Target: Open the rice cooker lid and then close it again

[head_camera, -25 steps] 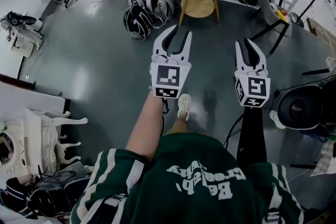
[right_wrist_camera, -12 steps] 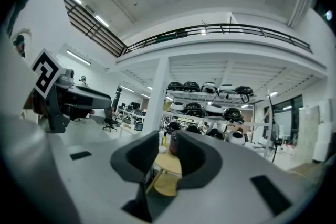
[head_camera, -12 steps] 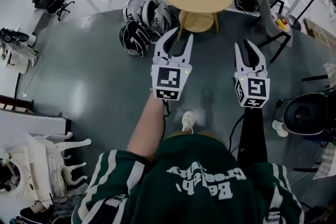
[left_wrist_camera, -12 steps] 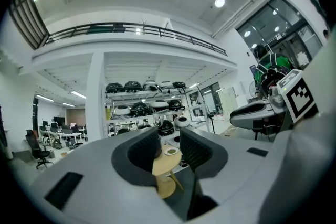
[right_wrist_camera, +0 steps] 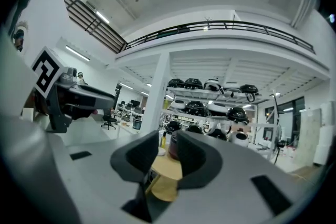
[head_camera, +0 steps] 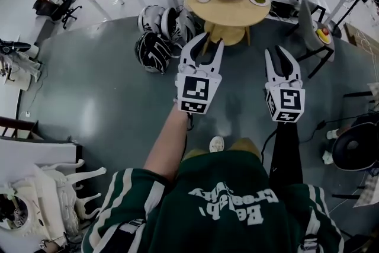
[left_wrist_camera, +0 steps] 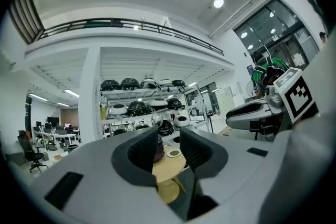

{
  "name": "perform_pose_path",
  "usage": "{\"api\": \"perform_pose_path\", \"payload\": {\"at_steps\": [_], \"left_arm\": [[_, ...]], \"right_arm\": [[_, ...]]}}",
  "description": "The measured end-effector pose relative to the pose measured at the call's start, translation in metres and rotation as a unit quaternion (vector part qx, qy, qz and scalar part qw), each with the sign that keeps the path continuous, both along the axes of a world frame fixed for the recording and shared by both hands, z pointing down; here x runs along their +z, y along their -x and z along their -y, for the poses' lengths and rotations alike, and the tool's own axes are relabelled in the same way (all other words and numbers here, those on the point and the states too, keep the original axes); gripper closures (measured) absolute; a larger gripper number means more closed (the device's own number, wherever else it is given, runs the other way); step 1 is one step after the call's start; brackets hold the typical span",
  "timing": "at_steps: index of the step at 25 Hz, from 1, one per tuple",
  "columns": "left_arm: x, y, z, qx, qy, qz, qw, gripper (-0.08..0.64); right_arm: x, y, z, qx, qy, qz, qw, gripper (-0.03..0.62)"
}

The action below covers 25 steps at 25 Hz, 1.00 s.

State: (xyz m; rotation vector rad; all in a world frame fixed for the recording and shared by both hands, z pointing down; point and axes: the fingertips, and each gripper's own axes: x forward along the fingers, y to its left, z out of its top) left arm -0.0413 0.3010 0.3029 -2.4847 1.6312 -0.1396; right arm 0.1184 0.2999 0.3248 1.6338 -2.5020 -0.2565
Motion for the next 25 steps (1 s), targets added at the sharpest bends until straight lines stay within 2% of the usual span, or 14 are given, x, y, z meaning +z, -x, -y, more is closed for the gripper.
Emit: {"api": "perform_pose_path", "payload": {"at_steps": [5,14,25], "left_arm": [[0.005,0.010,0.029,0.002,0.012,-0.009,0.9999,0.445],[0.019,0.003,0.100,0.009,0.013,0.001,0.9999,0.443],[0.035,-0.001,0.251,-0.003,0.019,0.015,0.9997,0.443]], "right_arm": [[-0.001,0.008,0.029,0.000,0.001,0.003,1.000,0.480],[0.010,0.009,0.104,-0.007,0.000,0.012,1.000,0.480],[0.023,0.009,0.265,-0.025,0.006,0.018,0.999,0.480]]}}
